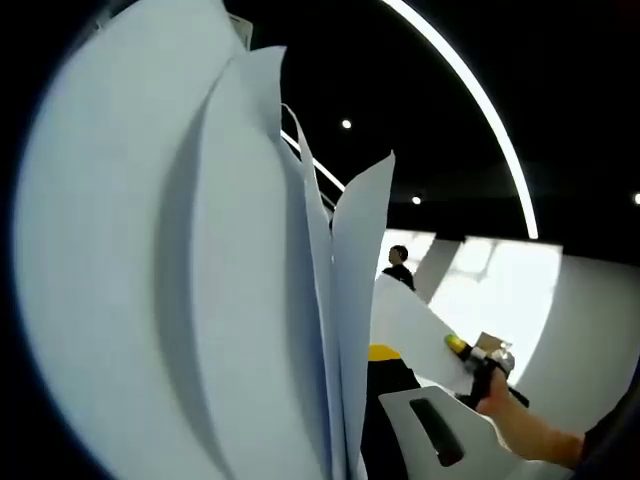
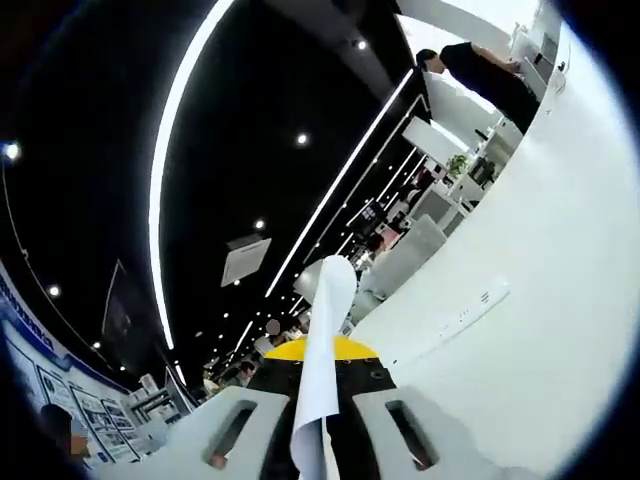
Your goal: Organize the stack of printing papers by aligning and flattening the scattered papers on the table
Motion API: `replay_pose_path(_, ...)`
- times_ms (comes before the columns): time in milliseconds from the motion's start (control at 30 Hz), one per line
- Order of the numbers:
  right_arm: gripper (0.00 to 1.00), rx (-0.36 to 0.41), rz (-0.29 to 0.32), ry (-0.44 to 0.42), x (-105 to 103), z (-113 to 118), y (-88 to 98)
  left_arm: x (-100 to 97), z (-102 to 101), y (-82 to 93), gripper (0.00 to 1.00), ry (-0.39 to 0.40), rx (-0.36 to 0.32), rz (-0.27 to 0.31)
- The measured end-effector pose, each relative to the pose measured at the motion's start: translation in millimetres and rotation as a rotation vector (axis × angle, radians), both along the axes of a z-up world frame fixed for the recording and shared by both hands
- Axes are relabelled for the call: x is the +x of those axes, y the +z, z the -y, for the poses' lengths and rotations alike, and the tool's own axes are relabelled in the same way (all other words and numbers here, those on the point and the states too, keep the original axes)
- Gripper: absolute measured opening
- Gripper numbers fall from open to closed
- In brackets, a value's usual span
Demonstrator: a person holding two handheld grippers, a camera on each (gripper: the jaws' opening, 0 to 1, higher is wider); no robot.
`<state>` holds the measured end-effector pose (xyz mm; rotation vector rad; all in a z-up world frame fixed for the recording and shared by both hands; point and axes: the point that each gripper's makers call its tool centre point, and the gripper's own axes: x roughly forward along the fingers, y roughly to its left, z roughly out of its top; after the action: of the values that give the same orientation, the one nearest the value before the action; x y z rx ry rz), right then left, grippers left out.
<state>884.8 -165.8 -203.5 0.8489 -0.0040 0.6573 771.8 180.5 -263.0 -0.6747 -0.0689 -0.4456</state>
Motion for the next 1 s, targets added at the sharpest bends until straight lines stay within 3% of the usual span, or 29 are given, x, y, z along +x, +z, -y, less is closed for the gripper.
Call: replay_pose_path(1000, 0.00, 0.019, 0.055, 0.018, -11.1, -4.3, 23.8, -0.1, 3.3, -0.7, 0.07, 0.001, 0.032, 0.000)
